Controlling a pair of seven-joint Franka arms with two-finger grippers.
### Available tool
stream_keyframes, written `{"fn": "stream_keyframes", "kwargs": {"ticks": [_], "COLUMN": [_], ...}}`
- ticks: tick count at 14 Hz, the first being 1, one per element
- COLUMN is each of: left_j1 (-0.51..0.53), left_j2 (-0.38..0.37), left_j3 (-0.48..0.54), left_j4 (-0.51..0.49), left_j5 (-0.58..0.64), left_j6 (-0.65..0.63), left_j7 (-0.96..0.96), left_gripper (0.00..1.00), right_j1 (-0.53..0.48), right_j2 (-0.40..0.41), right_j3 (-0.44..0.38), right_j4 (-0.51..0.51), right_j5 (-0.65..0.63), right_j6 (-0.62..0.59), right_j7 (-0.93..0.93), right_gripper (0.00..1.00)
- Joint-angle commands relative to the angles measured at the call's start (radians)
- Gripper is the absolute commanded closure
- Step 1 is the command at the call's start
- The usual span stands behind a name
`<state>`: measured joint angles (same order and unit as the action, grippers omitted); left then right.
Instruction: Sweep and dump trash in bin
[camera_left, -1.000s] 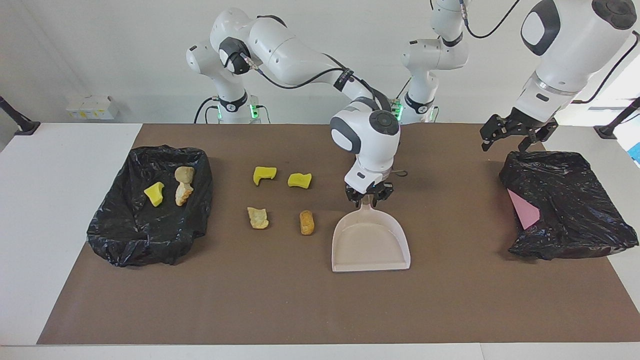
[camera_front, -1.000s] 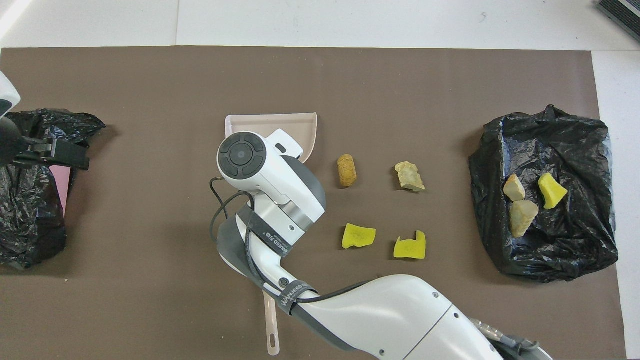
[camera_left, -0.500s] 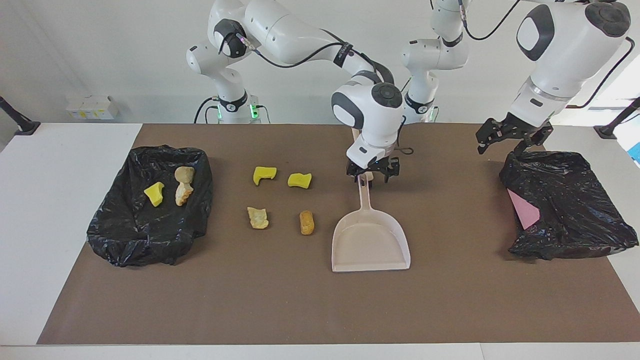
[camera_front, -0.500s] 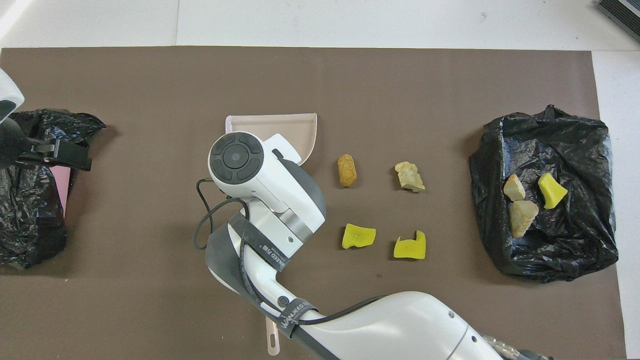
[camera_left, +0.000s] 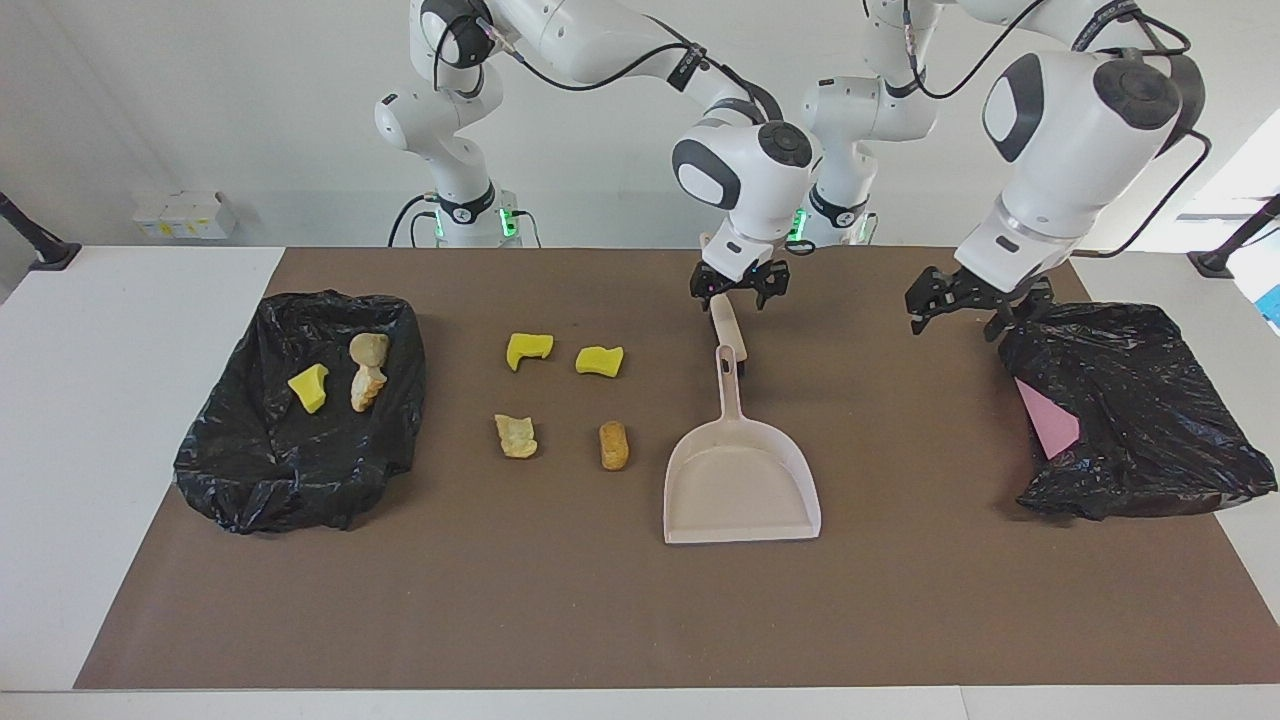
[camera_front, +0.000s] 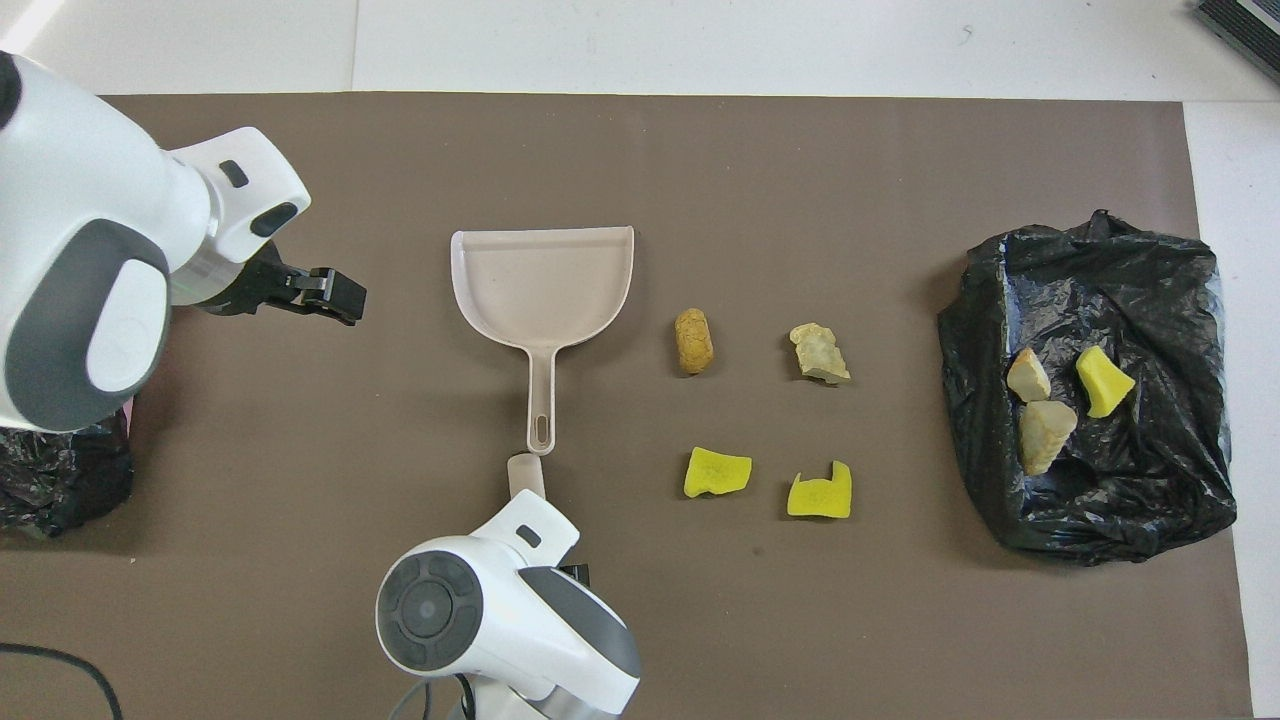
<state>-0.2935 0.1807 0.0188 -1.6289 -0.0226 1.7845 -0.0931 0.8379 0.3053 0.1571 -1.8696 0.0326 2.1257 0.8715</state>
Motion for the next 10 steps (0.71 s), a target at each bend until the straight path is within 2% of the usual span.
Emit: {"fn": "stream_keyframes", "kwargs": {"ticks": [1, 4, 5, 6, 8, 9, 10], "left_j1": [-0.093, -0.160, -0.180, -0.208, -0.248, -0.265, -0.269], "left_j2": [0.064, 0.075, 0.077, 0.075, 0.072, 0.071, 0.069], "left_j3": [0.015, 0.012, 0.012, 0.012, 0.012, 0.012, 0.012], "left_j4": [-0.008, -0.112, -0.155, -0.201, -0.271, -0.291, -0.298], "left_j5": [0.016, 0.016, 0.016, 0.015, 0.015, 0.015, 0.015], "left_j6": [0.085, 0.211, 0.254, 0.306, 0.372, 0.386, 0.398], "left_j7": [-0.111, -0.164, -0.204, -0.242, -0.307, -0.322, -0.336], "left_gripper": [0.00, 0.00, 0.00, 0.00, 0.00, 0.00, 0.00], "right_j1": [0.027, 0.047, 0.046, 0.044, 0.043, 0.043, 0.043], "right_j2": [-0.107, -0.129, -0.129, -0.129, -0.126, -0.126, -0.126], "right_j3": [-0.004, -0.002, -0.002, -0.004, -0.004, -0.004, -0.004], "right_j4": [-0.177, -0.211, -0.211, -0.211, -0.207, -0.207, -0.207], "right_j5": [0.035, 0.061, 0.061, 0.062, 0.062, 0.062, 0.062], "right_j6": [0.099, 0.096, 0.097, 0.096, 0.097, 0.097, 0.097], "right_j7": [0.004, 0.017, 0.017, 0.017, 0.018, 0.020, 0.021], "right_gripper": [0.00, 0.00, 0.03, 0.11, 0.44, 0.58, 0.67]}}
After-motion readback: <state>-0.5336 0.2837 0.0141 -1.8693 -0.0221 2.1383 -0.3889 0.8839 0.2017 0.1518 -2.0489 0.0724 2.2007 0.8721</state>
